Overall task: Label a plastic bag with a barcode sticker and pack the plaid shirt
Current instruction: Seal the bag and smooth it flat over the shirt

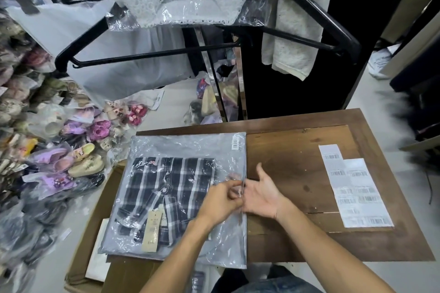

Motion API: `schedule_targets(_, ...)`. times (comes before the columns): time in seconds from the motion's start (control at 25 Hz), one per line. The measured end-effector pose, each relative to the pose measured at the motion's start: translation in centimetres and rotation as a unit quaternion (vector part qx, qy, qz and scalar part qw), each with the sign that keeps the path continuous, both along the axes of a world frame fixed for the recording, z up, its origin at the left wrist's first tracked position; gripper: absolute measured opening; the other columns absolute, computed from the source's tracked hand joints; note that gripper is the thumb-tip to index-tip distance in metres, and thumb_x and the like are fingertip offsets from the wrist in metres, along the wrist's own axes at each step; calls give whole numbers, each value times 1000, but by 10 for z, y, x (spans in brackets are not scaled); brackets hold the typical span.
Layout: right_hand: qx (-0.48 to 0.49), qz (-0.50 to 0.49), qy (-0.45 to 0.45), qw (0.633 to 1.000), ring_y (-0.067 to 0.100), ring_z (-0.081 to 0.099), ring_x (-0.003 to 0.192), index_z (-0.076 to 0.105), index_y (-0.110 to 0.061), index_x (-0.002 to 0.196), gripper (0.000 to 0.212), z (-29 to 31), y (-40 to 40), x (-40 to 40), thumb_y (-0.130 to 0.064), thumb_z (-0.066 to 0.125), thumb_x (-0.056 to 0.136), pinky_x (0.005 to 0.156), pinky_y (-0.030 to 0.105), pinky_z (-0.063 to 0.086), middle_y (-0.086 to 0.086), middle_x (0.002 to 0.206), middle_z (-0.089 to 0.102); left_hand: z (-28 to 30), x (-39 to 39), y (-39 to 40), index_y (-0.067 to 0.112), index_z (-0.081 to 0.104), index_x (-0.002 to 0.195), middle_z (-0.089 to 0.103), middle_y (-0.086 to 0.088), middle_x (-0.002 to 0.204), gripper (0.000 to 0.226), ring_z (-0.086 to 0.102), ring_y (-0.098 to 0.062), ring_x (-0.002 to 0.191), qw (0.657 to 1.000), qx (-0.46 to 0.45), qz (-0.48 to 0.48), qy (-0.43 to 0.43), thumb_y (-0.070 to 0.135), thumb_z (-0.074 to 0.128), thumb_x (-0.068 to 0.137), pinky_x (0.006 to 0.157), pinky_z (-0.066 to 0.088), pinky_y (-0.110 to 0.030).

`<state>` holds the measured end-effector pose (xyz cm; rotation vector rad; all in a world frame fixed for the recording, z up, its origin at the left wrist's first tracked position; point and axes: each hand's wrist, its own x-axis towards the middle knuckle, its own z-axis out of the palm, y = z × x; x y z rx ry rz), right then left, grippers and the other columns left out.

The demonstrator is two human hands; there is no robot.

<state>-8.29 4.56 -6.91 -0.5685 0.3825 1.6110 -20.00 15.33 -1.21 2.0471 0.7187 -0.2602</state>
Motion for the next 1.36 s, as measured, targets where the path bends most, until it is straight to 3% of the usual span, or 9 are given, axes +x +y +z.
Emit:
schedule_targets(0.12,-36,-91,-72,993,32,61,122,47,-12,146,91,0,0,33,-80,24,90,103,49,43,12,136,64,-4,8,-4,24,52,147,78,2,78,72,68,0,69,999,4,-29,16,14,72,79,79,57,-24)
schedule_targets(0.28,-89,-158,-153,971,34,54,132,25,-21,157,73,11,22,66,-66,32,100,114,53,36,17,148,52,-12,19,-1,27,34,156,76,1,80,89,71,-8,77,995,6,-65,75,25,75,77,78,58,-31)
schedule_targets(0.4,-171,-103,-263,944,33,61,120,32,-17,154,65,12,39,80,-56,39,103,107,51,45,15,134,60,-11,31,5,32,38,152,73,6,74,81,67,-6,71,993,55,-86,65,48,73,81,69,53,-30)
schedule_targets(0.52,-242,-70,-340,906,26,69,90,49,-16,140,45,18,51,87,-43,44,104,81,42,56,9,104,68,-9,54,27,31,46,147,75,3,93,55,70,-14,87,993,112,-48,3,33,59,94,82,57,-35)
schedule_targets(0.64,-291,-50,-393,871,25,72,74,65,-13,118,31,12,58,87,-36,52,102,76,40,59,9,91,75,-18,82,53,38,35,153,62,-7,120,55,61,-26,109,990,136,-33,1,29,49,101,93,51,-37)
schedule_targets(0.76,-336,-53,-452,824,26,76,76,75,-19,93,31,0,69,88,-47,63,90,69,39,62,8,89,79,-34,110,74,57,25,152,53,-11,124,49,55,-30,117,992,102,-70,40,40,35,107,105,44,-41)
schedule_targets(0.88,-399,-26,-533,746,27,76,77,77,-25,71,33,-10,82,94,-55,67,80,73,47,63,1,78,79,-49,135,91,53,29,153,52,-16,129,46,54,-35,124,982,99,-138,82,42,29,108,111,39,-40)
schedule_targets(1.08,-485,26,-630,606,34,71,99,82,-19,95,34,3,90,89,-47,64,87,77,32,55,11,98,79,-60,146,108,45,40,151,50,-11,153,49,49,-28,138,980,84,-162,73,31,38,103,116,36,-32)
schedule_targets(1.36,-480,42,-646,592,36,72,86,79,-9,81,43,8,75,62,-49,66,87,67,33,51,17,82,77,-72,147,113,63,29,146,45,-17,156,49,44,-29,142,971,99,-184,114,55,37,99,120,32,-35)
